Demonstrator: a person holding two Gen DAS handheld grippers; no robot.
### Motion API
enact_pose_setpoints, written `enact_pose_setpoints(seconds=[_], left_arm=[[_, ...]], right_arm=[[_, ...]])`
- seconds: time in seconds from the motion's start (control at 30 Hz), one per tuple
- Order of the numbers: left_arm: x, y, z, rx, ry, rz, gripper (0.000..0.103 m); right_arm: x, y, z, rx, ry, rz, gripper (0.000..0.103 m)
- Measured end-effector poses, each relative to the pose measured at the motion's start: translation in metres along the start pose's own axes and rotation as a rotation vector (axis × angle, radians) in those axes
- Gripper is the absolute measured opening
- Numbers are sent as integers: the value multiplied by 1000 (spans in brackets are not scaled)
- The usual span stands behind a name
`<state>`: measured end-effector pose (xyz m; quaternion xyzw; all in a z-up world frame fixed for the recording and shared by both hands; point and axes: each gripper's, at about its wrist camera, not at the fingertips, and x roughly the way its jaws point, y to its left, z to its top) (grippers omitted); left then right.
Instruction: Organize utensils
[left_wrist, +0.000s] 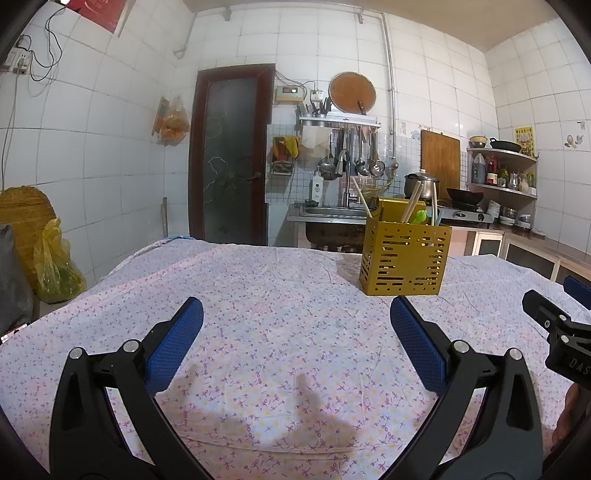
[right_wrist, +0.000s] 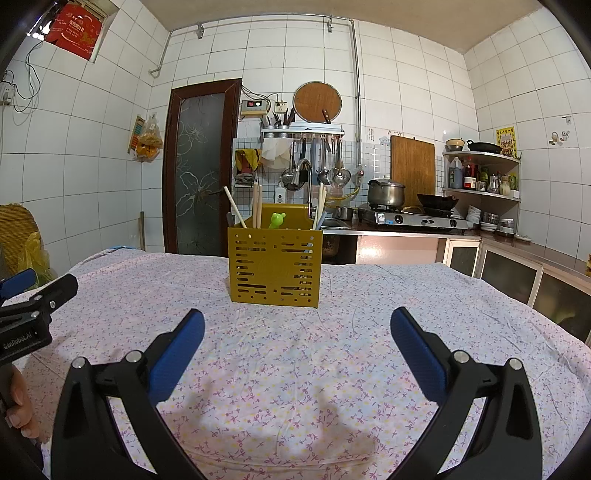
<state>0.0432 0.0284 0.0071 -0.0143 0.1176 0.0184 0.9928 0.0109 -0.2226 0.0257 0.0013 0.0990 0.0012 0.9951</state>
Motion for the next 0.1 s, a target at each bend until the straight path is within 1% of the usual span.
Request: enact_pose_setpoints(seconds=[0.1], left_arm=[[0, 1, 0, -4, 1, -1, 98]], right_arm=[[0, 0, 0, 0, 0, 0, 98]])
